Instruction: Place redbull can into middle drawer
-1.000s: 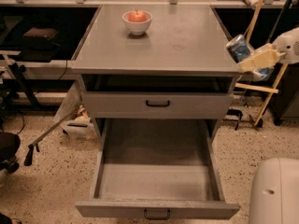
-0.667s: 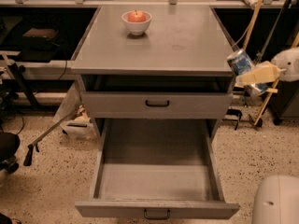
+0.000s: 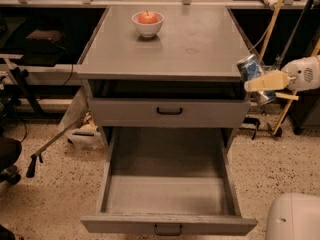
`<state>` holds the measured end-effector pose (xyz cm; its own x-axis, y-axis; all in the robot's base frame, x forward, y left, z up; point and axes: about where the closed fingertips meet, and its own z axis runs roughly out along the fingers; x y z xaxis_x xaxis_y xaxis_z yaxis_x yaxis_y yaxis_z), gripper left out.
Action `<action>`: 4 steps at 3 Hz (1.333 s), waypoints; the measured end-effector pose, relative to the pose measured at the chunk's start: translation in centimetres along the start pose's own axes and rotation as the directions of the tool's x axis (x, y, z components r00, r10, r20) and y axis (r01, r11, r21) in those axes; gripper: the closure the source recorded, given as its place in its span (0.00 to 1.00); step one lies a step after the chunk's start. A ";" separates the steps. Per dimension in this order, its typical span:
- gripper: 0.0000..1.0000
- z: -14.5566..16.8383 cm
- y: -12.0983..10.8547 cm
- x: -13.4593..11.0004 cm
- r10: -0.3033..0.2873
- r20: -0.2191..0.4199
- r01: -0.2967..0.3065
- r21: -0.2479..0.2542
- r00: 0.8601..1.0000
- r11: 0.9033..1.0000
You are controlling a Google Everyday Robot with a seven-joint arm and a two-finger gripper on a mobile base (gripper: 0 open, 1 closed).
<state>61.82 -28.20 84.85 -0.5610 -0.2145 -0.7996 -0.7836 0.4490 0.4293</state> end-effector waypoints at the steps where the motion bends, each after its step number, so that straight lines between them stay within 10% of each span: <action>1: 1.00 0.4 1.8 0.1 0.020 0.034 -0.017 -0.070 0.999 0.997; 3: 1.00 1.3 6.8 2.8 0.159 0.120 -0.112 -0.326 0.980 0.939; 4: 1.00 1.5 6.6 2.4 0.161 0.131 -0.112 -0.322 0.978 0.940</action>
Offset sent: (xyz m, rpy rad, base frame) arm -0.2128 0.0539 0.0707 0.7486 0.1496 0.4380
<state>55.69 -24.44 85.20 -0.6402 -0.0238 -0.7678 -0.7598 0.1666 0.6284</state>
